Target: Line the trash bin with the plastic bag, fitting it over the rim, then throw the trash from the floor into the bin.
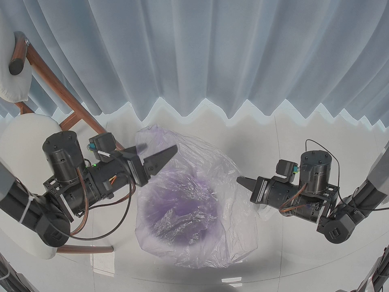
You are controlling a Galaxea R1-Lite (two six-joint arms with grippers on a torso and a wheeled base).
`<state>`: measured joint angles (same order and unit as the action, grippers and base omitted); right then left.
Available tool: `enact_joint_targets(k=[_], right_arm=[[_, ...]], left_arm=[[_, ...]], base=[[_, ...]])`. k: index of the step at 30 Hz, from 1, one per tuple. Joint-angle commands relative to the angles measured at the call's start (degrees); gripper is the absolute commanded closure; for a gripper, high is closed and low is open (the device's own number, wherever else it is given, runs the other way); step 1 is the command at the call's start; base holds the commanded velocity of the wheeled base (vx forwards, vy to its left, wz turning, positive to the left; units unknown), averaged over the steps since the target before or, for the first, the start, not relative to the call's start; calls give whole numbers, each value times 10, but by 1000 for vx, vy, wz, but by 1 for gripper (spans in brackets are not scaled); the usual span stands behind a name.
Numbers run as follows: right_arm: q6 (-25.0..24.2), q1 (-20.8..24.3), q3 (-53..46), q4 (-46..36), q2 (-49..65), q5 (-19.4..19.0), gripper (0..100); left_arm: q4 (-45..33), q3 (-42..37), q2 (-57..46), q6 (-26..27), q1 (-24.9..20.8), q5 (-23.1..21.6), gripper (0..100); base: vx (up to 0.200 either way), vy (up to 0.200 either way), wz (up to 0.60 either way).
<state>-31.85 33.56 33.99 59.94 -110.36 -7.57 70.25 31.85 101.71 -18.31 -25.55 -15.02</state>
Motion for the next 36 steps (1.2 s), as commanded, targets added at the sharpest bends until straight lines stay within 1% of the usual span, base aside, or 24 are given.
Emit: enact_joint_targets(k=[1,3,4,5,7,8,10,11,14,17,18,21,26,30,32,33,34,35,36], right_arm=[[34,0,7,1,-15,1,100],[46,0,7,2,-18,1,100],[46,0,7,2,-18,1,100],[49,0,8,2,-19,1,100],[49,0,10,2,-21,1,100],[49,0,13,2,-25,1,100],[49,0,16,2,-32,1,100],[49,0,18,2,-35,2,100],[49,1,19,2,-36,2,100],[49,3,29,2,-41,2,100],[49,3,31,2,-42,2,100],[49,2,34,1,-43,3,100],[49,3,33,1,-43,4,100],[47,3,33,1,-43,5,100],[47,3,34,1,-42,8,100],[47,3,34,1,-42,8,100],[47,5,35,2,-41,13,100],[47,5,36,2,-41,14,100],[47,5,39,1,-40,16,100]], left_arm=[[-115,-14,-121,25,-14,-11,0],[-177,1,-156,24,-29,-14,0],[-183,1,-158,23,-30,-14,0],[-268,3,-193,23,-35,-19,0],[-340,0,-220,25,-34,-24,0],[-389,-4,-241,25,-31,-31,0],[-438,-15,-263,25,-28,-35,0],[-475,-34,-274,26,-28,-35,0],[-499,-63,-271,40,-27,-31,0],[-496,-92,-223,98,-24,-25,0],[-493,-97,-213,110,-20,-25,100],[-471,-118,-184,140,-18,-29,100],[-457,-164,-138,156,-17,-42,100],[-449,-161,-85,172,-17,-53,100],[-419,-151,-48,172,-17,-49,100],[-419,-151,-48,172,-17,-49,100],[-375,-144,-9,172,-17,-46,100],[-363,-143,-1,173,-17,-46,100],[-327,-142,27,174,-16,-44,100]], base=[[0,0,0],[0,0,0],[0,0,0],[0,0,0],[0,0,0],[0,0,0],[0,0,0],[0,0,0],[0,0,0],[0,0,0],[0,0,0],[0,0,0],[0,0,0],[0,0,0],[0,0,0],[0,0,0],[0,0,0],[0,0,0],[0,0,0]])
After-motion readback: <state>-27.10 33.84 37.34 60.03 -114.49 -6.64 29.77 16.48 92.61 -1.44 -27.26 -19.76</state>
